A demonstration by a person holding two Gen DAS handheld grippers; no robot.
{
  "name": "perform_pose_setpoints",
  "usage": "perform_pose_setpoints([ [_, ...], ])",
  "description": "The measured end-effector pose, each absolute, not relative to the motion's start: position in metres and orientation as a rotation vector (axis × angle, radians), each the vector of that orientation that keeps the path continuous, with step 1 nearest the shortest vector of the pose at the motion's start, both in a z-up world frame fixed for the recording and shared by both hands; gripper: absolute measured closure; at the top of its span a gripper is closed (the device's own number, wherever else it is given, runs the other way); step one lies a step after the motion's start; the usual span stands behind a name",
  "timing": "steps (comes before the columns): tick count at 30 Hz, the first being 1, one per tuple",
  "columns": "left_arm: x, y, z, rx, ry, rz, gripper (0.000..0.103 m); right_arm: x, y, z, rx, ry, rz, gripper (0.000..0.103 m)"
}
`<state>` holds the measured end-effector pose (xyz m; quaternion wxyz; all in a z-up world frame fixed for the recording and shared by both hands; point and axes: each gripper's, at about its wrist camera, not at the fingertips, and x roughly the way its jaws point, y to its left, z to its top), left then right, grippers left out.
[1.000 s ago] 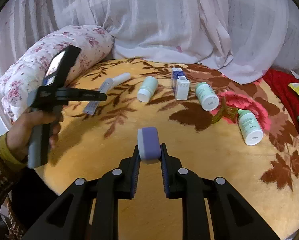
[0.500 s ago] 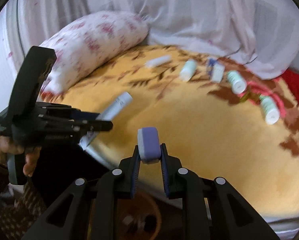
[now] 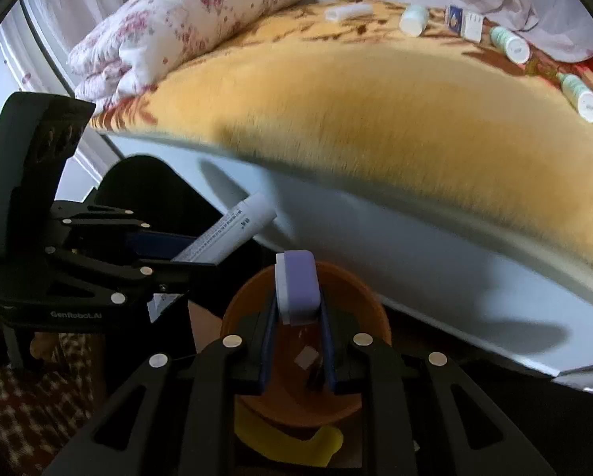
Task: Collect trash
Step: 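Carry both items to the orange bin and open both tools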
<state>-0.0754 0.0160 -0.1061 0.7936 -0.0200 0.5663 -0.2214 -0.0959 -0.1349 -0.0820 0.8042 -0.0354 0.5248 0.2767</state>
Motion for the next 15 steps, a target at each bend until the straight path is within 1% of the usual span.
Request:
perform_pose_setpoints([
  [6,-0.081,0.019,-0.108,-0.040,1.239,-0.478,0.070,-0.103,-0.127,-0.093,-0.091,1.172,0.600,0.082],
  [7,-0.081,0.018,-0.109,-0.038,1.255,-0.486,0.070,-0.104,-0.125,-0.094,-0.098,1.182,0.601,0.079],
  [8,-0.082,0.018,-0.110,-0.043,1.269,-0.489,0.068,-0.105,-0.125,-0.096,-0.100,1.192,0.600,0.060],
  [9,-0.082,0.017,-0.110,-0.045,1.279,-0.490,0.060,-0.105,-0.126,-0.095,-0.099,1.197,0.592,0.048],
  [10,-0.082,0.017,-0.110,-0.041,1.291,-0.480,0.054,-0.104,-0.127,-0.094,-0.097,1.193,0.578,0.038],
  [11,-0.082,0.019,-0.109,-0.038,1.290,-0.461,0.043,-0.103,-0.128,-0.093,-0.099,1.185,0.571,0.038],
  [12,-0.082,0.020,-0.108,-0.040,1.282,-0.451,0.037,-0.102,-0.130,-0.091,-0.102,1.176,0.558,0.038],
  [15,-0.080,0.027,-0.100,-0.059,1.245,-0.440,0.034,-0.097,-0.136,-0.087,-0.087,1.158,0.531,0.038],
])
